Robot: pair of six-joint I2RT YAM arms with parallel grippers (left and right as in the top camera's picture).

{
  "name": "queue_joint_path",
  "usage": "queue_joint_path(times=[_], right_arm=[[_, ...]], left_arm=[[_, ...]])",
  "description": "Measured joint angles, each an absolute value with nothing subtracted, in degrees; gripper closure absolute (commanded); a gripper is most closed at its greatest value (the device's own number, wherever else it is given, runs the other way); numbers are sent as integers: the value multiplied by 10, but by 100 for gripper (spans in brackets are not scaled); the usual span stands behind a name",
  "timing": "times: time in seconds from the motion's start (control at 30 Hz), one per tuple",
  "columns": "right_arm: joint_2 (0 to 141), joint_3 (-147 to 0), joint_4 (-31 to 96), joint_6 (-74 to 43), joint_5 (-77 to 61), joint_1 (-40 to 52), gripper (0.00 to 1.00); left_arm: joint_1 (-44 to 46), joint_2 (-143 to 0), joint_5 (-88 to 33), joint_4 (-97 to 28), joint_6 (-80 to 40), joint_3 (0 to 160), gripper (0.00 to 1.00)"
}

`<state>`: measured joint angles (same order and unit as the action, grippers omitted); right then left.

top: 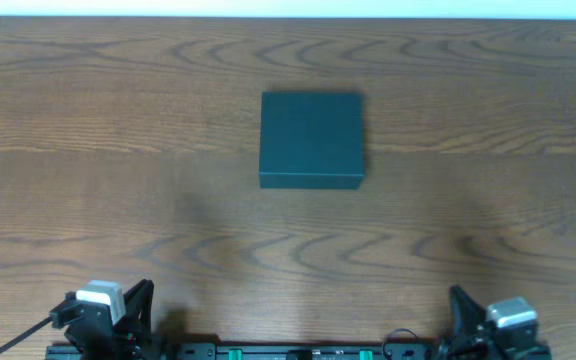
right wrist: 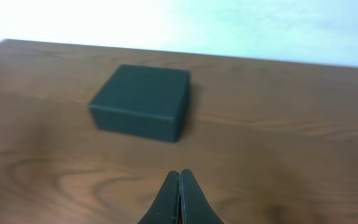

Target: Pack container

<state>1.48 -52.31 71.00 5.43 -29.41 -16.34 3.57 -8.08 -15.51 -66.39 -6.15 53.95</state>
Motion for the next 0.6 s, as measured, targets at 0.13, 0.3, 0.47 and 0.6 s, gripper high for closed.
queue_joint_path(times=[0.13,0.3,0.47,0.6], right_arm=[[8,-459,683,47,-343,-167,99],[7,-388,578,44,-363,-167,98],[8,-290,474,18,-361,-167,98],[9,-228,446,0,-350,-167,98]], left_arm=[[36,-79,-183,-648,-55,488,94],[36,-37,-215,-556,-53,386,94],[36,-26,-239,-452,-58,268,93],[36,-26,-237,-386,-60,192,90]])
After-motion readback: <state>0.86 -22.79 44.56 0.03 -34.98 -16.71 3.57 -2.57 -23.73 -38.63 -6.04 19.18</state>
